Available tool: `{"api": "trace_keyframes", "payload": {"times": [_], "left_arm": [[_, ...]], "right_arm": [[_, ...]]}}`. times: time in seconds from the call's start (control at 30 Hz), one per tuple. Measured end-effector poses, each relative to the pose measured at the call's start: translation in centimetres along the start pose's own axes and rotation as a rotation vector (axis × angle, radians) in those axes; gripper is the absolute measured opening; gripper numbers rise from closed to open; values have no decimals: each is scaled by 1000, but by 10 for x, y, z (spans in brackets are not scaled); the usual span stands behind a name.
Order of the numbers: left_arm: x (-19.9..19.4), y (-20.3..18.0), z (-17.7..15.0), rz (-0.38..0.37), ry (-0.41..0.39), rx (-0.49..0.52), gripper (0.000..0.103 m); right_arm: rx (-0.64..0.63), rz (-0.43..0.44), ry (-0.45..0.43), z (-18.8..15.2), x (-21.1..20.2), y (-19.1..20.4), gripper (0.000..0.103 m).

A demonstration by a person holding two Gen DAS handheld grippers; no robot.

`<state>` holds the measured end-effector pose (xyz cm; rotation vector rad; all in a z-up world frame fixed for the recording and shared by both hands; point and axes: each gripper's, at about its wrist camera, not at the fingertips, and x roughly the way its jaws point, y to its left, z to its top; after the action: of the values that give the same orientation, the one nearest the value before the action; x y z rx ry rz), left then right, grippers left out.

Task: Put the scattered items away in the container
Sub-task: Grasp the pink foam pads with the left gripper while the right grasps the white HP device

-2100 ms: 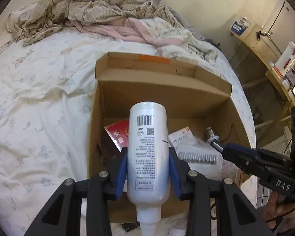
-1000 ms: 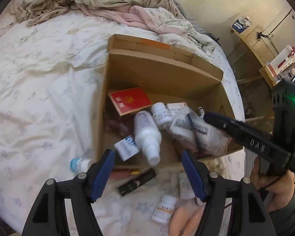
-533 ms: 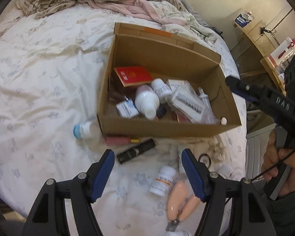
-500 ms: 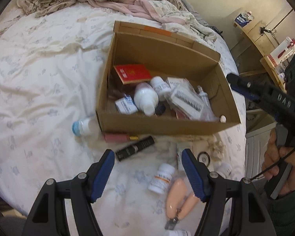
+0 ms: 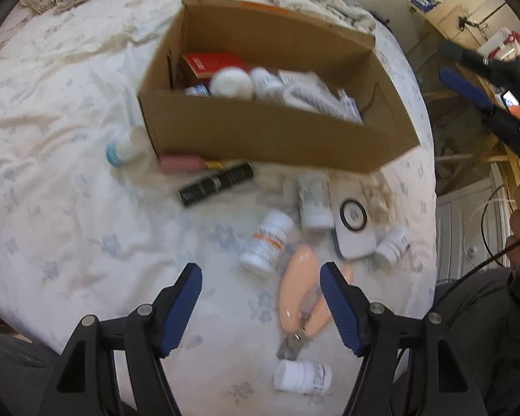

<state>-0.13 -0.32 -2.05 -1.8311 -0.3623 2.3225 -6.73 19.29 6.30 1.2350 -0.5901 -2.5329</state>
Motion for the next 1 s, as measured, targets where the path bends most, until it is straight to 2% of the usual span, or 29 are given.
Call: {"api": "trace_keyframes", "payload": {"times": [0.17,0.3,0.37,0.4,0.43,0.5,0.57,0.63,0.67,0.7,0.77,0.8,0.83,0.9,0.93,1.0], "left_arm": [[20,-12,-6,35,43,54,71],[46,-34,-14,6,119,115,71],[58,-51,-18,76,101,206,71],[66,-57,-19,142,98,245,71],[75,-58,-19,191,106,250,69],[92,-49,-16,165,155,188,49],[97,-45,-13,162,142,171,49],[98,-51,-12,180,117,215,49],[98,-53,-13,190,112,234,45],[97,-57,-16,192,98,261,31],[93,-59,-20,197,77,289,29],[90,-58,-20,190,68,279,29],[86,-54,-20,175,59,261,28],[78,-48,-20,147,52,244,28],[68,-45,-20,131,33,240,28],[51,-42,-20,121,-2,244,28]], "right_arm": [[8,-4,39,-8,2,-6,49],[2,-36,60,-16,2,-14,49],[5,-52,69,-20,2,-19,49],[8,-59,71,-22,0,-22,49],[11,-64,72,-23,-1,-26,49],[22,-82,69,-25,-6,-34,49],[27,-100,75,-29,-11,-43,49],[20,-113,118,-35,-10,-51,49],[15,-112,171,-41,-5,-56,49],[18,-100,207,-47,-1,-58,49],[77,13,346,-66,19,-64,50],[151,113,437,-79,33,-66,50],[175,143,480,-85,40,-65,50],[109,67,512,-99,54,-54,57],[50,-3,532,-104,63,-46,60],[9,-64,562,-111,78,-39,65]]}}
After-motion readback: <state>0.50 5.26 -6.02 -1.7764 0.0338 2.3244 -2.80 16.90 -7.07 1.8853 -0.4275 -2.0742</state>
